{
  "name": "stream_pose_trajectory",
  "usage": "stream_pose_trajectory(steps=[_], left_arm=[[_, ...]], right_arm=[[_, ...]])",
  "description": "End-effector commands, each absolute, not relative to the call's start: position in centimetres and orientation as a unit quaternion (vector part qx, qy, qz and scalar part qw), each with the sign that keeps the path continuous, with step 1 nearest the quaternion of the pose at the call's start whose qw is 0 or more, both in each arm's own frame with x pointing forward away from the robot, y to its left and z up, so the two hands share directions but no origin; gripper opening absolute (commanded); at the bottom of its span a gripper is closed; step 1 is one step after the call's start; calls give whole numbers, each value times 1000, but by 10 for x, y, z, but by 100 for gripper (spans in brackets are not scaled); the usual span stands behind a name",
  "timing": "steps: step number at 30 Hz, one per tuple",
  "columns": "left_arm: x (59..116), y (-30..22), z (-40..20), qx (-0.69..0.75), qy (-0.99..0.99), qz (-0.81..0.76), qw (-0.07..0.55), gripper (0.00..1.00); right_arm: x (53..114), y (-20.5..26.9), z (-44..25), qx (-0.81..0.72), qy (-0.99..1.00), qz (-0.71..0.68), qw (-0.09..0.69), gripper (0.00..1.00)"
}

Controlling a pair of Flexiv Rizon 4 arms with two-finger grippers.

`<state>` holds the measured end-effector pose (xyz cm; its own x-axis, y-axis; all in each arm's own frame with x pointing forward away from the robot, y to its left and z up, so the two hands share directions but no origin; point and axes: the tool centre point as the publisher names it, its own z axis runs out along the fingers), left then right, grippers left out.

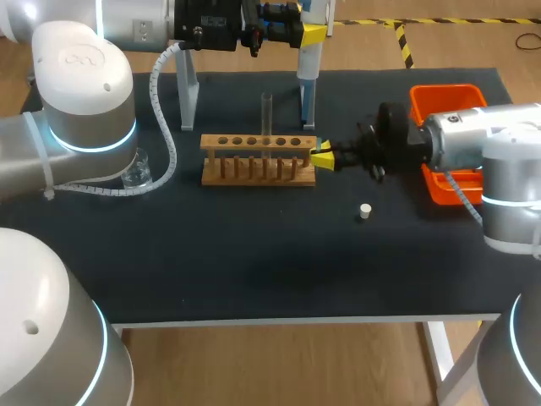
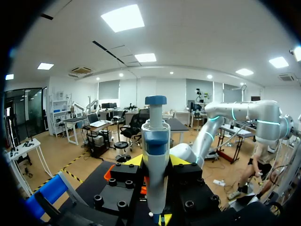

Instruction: Invert the test tube, pick up the pipette, mount the tip to pipette, aspirate from beaker and dispense into the tube, eject the tip, return the pipette, and cap with the stopper.

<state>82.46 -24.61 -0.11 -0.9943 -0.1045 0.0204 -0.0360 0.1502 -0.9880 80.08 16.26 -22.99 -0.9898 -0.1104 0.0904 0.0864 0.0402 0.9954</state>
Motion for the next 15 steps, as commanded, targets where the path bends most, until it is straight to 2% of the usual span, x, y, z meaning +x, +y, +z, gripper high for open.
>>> stream_pose_trajectory(steps=[1,15], left_arm=[[824,-247,-1,-47,758,-650,27,0],[824,-247,-1,-47,758,-650,27,0]], right_arm=[[801,167,-229,8,-719,-692,70,0],[805,176,-222,10,-719,-692,64,0]])
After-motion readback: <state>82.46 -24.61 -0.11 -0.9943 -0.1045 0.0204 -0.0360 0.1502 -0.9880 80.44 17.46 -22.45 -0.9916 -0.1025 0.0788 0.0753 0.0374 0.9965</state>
